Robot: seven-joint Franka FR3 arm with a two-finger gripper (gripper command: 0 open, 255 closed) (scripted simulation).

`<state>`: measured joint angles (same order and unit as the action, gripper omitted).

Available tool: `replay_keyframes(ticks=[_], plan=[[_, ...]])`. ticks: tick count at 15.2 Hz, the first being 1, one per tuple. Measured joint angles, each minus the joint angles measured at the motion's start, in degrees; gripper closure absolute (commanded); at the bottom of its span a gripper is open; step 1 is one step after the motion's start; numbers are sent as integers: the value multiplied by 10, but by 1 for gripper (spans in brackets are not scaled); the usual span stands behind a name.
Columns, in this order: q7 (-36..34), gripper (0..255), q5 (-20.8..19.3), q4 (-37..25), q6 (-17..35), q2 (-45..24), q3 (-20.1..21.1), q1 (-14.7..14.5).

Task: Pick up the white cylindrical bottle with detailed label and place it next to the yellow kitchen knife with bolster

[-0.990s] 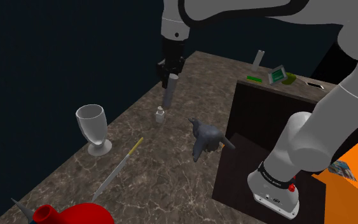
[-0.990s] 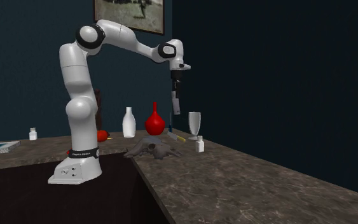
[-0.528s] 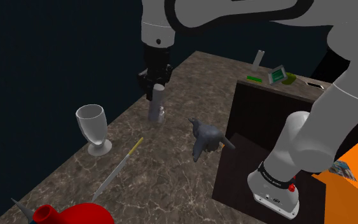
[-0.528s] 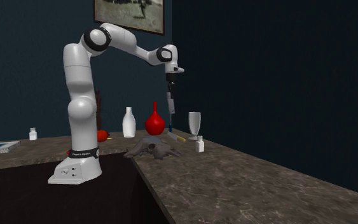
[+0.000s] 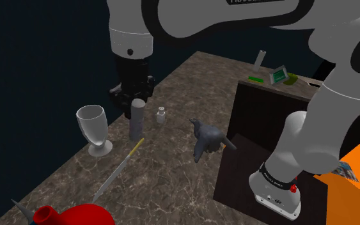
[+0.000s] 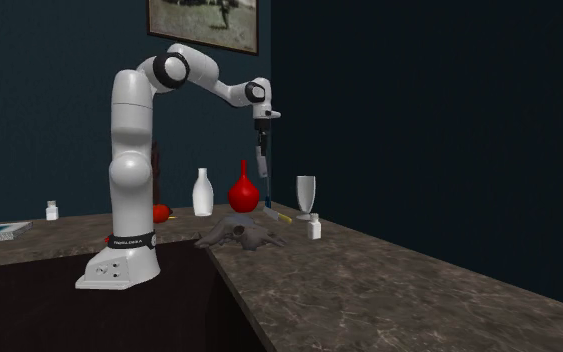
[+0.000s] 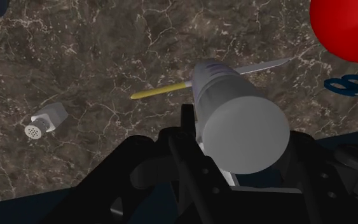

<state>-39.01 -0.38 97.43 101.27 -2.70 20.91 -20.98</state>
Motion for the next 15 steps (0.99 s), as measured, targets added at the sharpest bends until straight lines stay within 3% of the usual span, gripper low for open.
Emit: replay_keyframes(ticks=[9,15], plan=[[-125,255,-65,-179,-49,-143,43,-86],[-135,255,-69,-150,-14,-151,44,-91]])
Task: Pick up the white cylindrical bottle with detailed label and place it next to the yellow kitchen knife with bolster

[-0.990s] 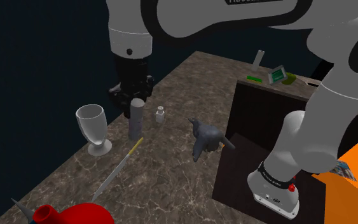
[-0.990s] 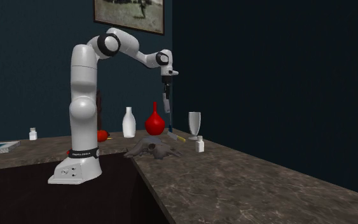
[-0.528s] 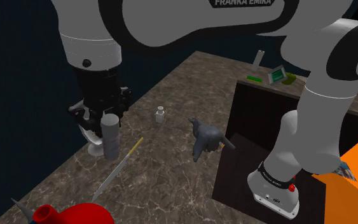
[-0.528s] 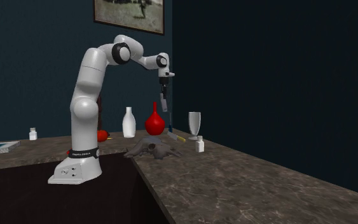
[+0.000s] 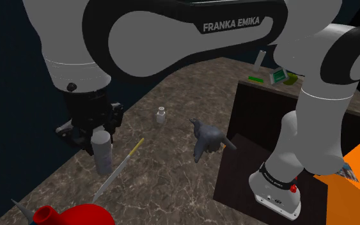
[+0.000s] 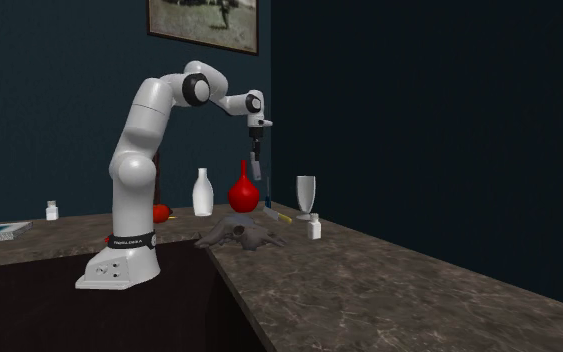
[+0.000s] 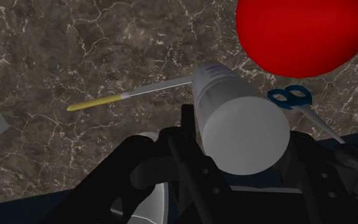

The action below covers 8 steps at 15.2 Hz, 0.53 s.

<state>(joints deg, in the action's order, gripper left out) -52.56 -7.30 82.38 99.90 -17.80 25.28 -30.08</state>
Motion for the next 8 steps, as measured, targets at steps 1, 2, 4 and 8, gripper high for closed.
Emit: replay_keyframes(ticks=[1,2,4,8], plan=[[-1,255,-1,5,7,-2,0,0],[-1,255,-1,14,15,-1,0,0],[-1,255,0,31,30,1,-1,2],[-2,255,-1,60,61,-1,-2,4]])
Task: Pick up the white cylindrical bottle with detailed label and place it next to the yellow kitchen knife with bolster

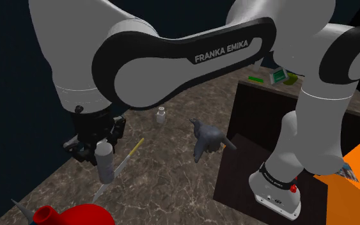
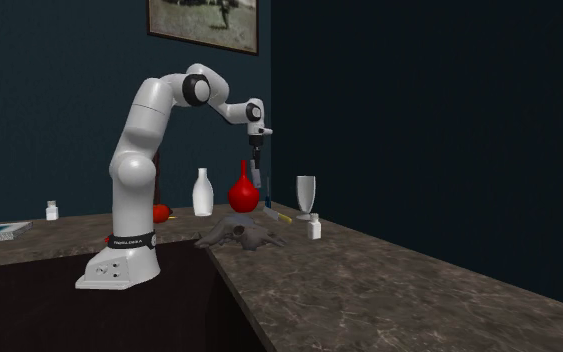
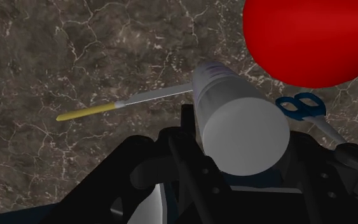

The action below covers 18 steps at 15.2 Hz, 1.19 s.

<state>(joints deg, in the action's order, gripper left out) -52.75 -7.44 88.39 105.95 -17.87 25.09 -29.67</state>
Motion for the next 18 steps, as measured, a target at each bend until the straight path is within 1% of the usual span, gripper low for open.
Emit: replay_keyframes(ticks=[2,18], plan=[[-1,255,0,19,18,1,0,1],[-12,255,-18,100,127,-30,-8,0]])
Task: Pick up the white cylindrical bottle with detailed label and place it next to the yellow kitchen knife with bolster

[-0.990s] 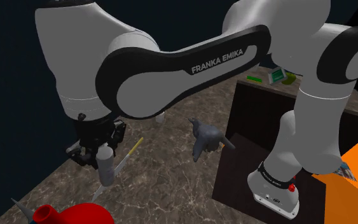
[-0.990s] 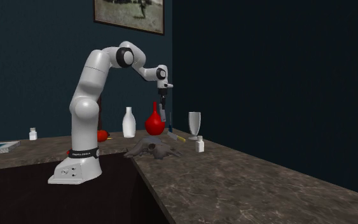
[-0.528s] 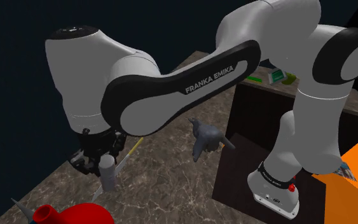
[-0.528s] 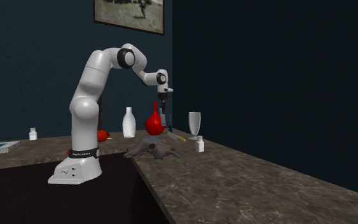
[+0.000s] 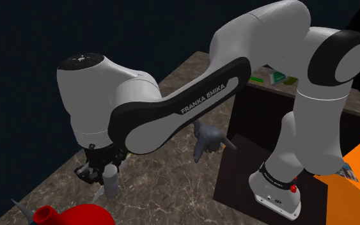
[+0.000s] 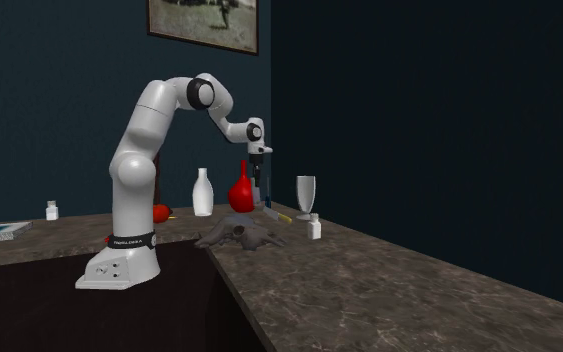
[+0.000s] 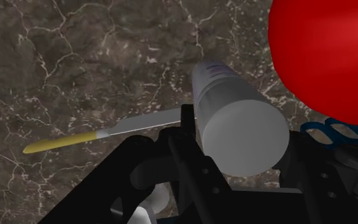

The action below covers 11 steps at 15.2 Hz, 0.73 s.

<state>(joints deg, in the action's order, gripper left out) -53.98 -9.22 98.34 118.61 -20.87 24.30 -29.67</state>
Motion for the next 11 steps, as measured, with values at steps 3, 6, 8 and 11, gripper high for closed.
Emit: replay_keyframes(ticks=[3,6,8,11], plan=[[-3,255,-6,10,19,-11,-2,-2],[-6,255,-10,22,39,-19,-5,-2],[-9,255,-14,25,49,-26,-6,-4],[-10,255,-16,29,55,-29,-7,-4]])
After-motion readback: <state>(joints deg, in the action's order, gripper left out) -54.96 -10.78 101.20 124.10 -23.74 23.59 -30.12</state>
